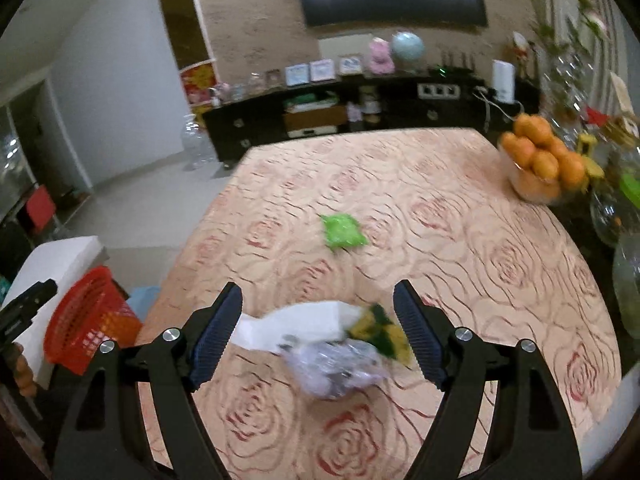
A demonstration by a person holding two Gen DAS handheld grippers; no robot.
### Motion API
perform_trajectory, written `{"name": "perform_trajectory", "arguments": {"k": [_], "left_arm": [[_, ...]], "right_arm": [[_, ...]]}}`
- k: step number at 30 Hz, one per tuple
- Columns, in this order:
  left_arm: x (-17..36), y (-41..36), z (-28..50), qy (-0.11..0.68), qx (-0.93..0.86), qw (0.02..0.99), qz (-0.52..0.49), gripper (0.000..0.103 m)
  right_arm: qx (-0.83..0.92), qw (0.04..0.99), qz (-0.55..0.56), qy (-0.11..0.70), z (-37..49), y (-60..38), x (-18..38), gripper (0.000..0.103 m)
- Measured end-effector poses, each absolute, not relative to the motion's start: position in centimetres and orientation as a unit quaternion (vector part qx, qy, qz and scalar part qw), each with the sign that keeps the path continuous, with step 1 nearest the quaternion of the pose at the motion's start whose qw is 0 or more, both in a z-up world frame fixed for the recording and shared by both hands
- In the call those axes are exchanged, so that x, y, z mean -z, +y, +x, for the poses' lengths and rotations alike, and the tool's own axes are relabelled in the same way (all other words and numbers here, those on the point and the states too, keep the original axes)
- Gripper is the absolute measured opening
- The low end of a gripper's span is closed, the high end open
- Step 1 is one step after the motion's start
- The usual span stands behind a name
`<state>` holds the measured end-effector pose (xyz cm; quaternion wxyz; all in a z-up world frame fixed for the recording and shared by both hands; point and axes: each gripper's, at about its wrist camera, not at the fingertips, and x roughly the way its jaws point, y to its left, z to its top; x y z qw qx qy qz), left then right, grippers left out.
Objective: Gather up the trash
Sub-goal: 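Move both grippers back to the trash pile, then grasp the printed plastic snack bag with the right gripper and lift it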
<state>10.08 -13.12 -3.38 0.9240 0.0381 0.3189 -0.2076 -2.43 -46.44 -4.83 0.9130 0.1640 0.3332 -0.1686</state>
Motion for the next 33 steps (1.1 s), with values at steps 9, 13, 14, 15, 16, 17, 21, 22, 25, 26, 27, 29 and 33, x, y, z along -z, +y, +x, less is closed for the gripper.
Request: {"name": "perform_trajectory", "arguments": {"k": [9, 13, 14, 15, 16, 17, 21, 22, 25, 26, 27, 29, 33], "left_arm": [[4.0, -14.8, 9.6, 0.324, 0.218, 0.919, 0.055, 0.078], [4.1, -14.9, 9.5, 0.325, 0.219, 0.918, 0.057, 0.078], [4.1, -14.9, 9.5, 0.326, 0.219, 0.918, 0.058, 0.078], [4.1, -14.8, 9.6, 0.327, 0.219, 0.917, 0.057, 0.078], [4.1, -14.8, 9.6, 0.328, 0.219, 0.917, 0.057, 0.078], [4.1, -14.7, 9.7, 0.329, 0.219, 0.917, 0.056, 0.078], [4.1, -14.7, 9.7, 0.329, 0.22, 0.917, 0.054, 0.078], [4.1, -14.7, 9.7, 0.329, 0.22, 0.917, 0.053, 0.078], [4.0, -14.7, 9.6, 0.329, 0.221, 0.917, 0.055, 0.078], [4.0, -14.8, 9.6, 0.328, 0.222, 0.917, 0.056, 0.078], [4.0, -14.9, 9.5, 0.328, 0.222, 0.917, 0.057, 0.078], [3.9, -15.0, 9.4, 0.327, 0.222, 0.917, 0.058, 0.078], [3.9, -15.0, 9.4, 0.328, 0.221, 0.917, 0.056, 0.078]], "right_arm": [[0.139, 0.902, 0.179, 0.368, -1.9, -46.2, 8.2, 0.075], [0.122, 0.898, 0.151, 0.395, -0.6, -44.7, 9.8, 0.079], [0.126, 0.896, 0.146, 0.401, -0.4, -44.6, 10.1, 0.08], [0.131, 0.892, 0.139, 0.409, -0.1, -44.4, 10.7, 0.082], [0.133, 0.89, 0.134, 0.415, 0.1, -44.2, 11.1, 0.083], [0.134, 0.888, 0.128, 0.421, 0.3, -44.1, 11.5, 0.083], [0.147, 0.886, 0.093, 0.43, 0.7, -43.4, 12.7, 0.084], [0.149, 0.887, 0.082, 0.428, 0.7, -43.1, 12.8, 0.084], [0.153, 0.887, 0.056, 0.432, 0.8, -42.5, 13.1, 0.083], [0.156, 0.886, 0.047, 0.434, 0.9, -42.3, 13.1, 0.081], [0.161, 0.883, 0.036, 0.439, 1.0, -42.3, 13.3, 0.075], [0.164, 0.882, 0.028, 0.44, 1.2, -42.4, 13.4, 0.067], [0.157, 0.881, 0.038, 0.444, 1.0, -42.7, 13.1, 0.06]]}}
